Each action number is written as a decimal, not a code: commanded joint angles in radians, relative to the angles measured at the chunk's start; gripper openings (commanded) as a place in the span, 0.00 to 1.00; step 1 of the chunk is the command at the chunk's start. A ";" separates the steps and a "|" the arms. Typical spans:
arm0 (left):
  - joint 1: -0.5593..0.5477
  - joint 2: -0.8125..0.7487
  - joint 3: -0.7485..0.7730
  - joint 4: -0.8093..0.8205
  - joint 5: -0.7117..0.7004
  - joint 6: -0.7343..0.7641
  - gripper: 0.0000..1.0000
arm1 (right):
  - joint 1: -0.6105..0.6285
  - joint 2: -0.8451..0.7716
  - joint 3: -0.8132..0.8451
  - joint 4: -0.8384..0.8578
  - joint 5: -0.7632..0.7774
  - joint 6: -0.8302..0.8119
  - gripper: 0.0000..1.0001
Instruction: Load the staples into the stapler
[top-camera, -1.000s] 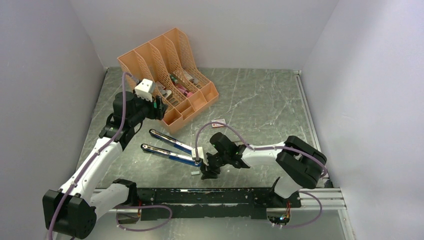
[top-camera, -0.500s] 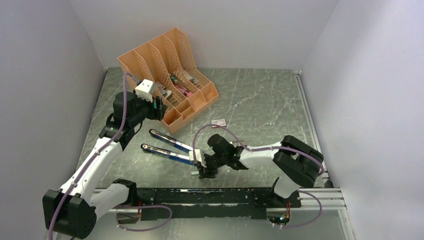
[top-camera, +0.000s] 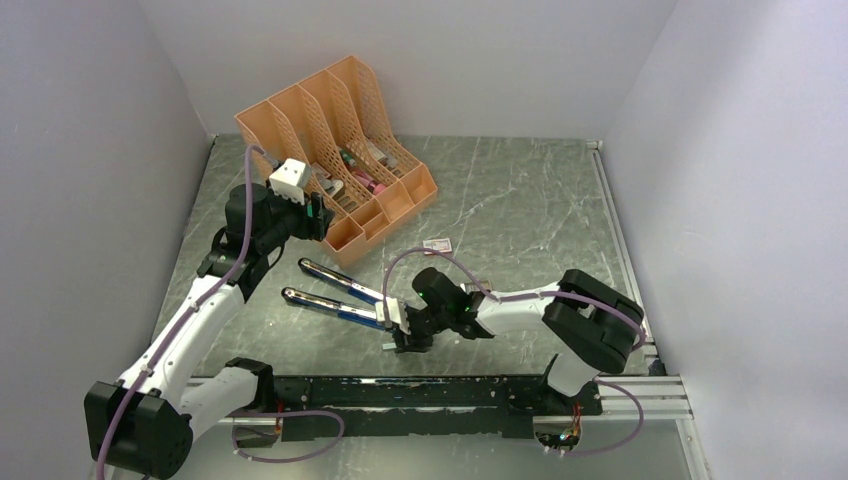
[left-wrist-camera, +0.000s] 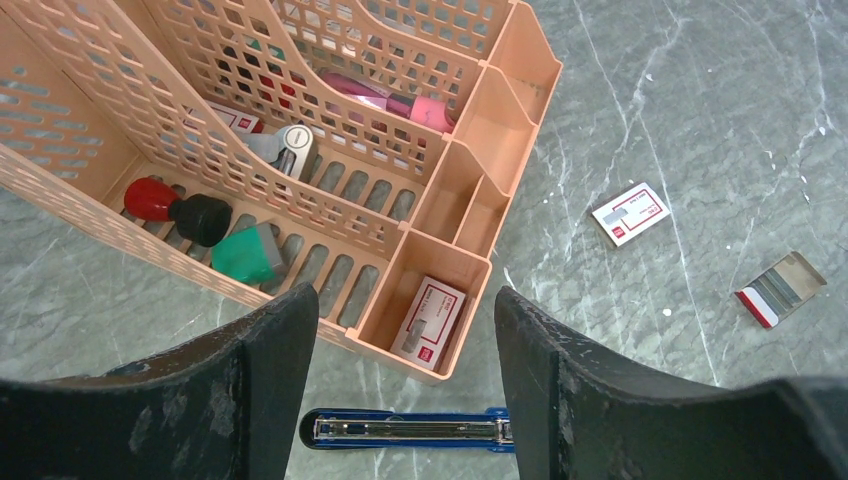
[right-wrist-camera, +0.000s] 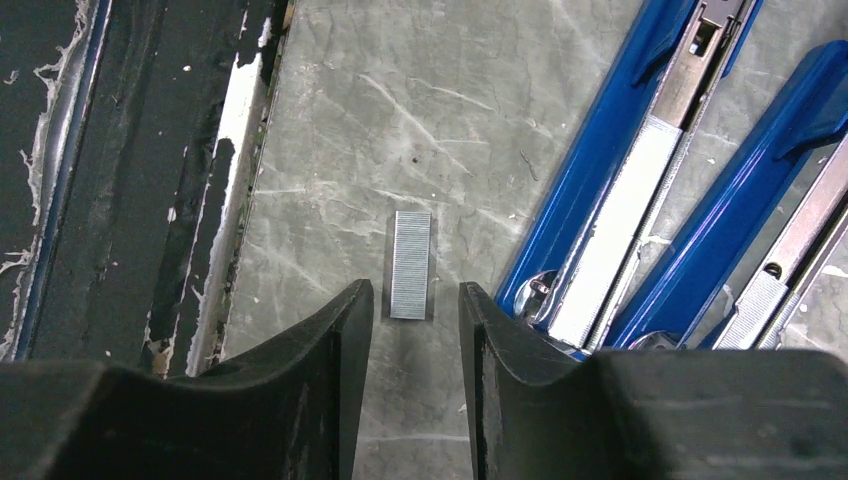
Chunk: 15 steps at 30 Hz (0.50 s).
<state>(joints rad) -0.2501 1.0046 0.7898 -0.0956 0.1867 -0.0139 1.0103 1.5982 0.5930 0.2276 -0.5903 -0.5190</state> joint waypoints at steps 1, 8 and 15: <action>0.009 -0.016 -0.008 0.011 0.004 0.012 0.69 | 0.009 0.038 -0.007 -0.086 0.020 -0.006 0.39; 0.009 -0.017 -0.008 0.014 0.007 0.014 0.69 | 0.011 0.022 -0.018 -0.100 0.029 -0.005 0.32; 0.009 -0.018 -0.008 0.013 0.010 0.012 0.69 | 0.010 0.014 -0.017 -0.124 0.022 -0.017 0.22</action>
<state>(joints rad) -0.2501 1.0016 0.7898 -0.0959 0.1871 -0.0139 1.0103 1.5993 0.5964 0.2207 -0.5869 -0.5255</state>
